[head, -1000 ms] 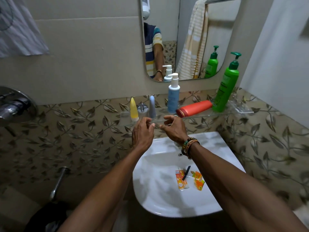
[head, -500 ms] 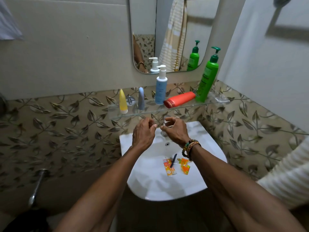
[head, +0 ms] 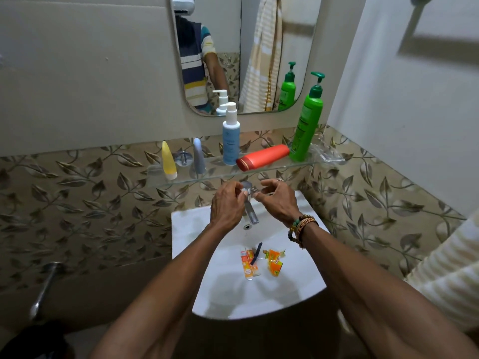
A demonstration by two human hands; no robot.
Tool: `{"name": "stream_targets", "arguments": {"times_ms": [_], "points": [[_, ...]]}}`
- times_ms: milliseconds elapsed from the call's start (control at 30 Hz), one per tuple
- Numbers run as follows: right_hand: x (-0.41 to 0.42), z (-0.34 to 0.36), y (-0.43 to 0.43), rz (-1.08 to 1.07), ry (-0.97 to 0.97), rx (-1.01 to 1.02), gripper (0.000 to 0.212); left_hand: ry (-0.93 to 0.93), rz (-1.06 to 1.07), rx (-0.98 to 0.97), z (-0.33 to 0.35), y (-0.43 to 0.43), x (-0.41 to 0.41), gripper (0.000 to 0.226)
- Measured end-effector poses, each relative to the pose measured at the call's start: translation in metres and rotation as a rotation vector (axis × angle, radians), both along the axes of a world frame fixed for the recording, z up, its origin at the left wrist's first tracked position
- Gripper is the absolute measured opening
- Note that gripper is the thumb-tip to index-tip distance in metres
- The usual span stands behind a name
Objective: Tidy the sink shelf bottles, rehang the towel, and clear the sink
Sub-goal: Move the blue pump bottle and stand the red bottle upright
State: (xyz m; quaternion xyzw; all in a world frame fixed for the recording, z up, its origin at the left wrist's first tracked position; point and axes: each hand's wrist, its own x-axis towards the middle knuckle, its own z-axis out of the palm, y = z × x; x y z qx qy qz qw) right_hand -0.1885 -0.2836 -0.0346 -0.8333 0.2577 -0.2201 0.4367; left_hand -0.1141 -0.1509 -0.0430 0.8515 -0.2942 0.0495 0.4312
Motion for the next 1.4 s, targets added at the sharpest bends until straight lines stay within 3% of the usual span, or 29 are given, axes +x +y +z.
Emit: {"name": "stream_targets", "arguments": {"times_ms": [533, 900, 1400], "points": [[-0.004, -0.021, -0.041, 0.042, -0.020, 0.042, 0.042, -0.032, 0.102, 0.049, 0.002, -0.027, -0.005, 0.012], [0.007, 0.025, -0.041, -0.017, -0.080, 0.026, 0.039, -0.075, 0.040, -0.010, 0.036, -0.029, 0.017, 0.015], [0.037, 0.026, -0.031, 0.014, -0.072, -0.022, 0.039, -0.002, 0.112, -0.039, 0.034, -0.022, 0.044, 0.018]]}}
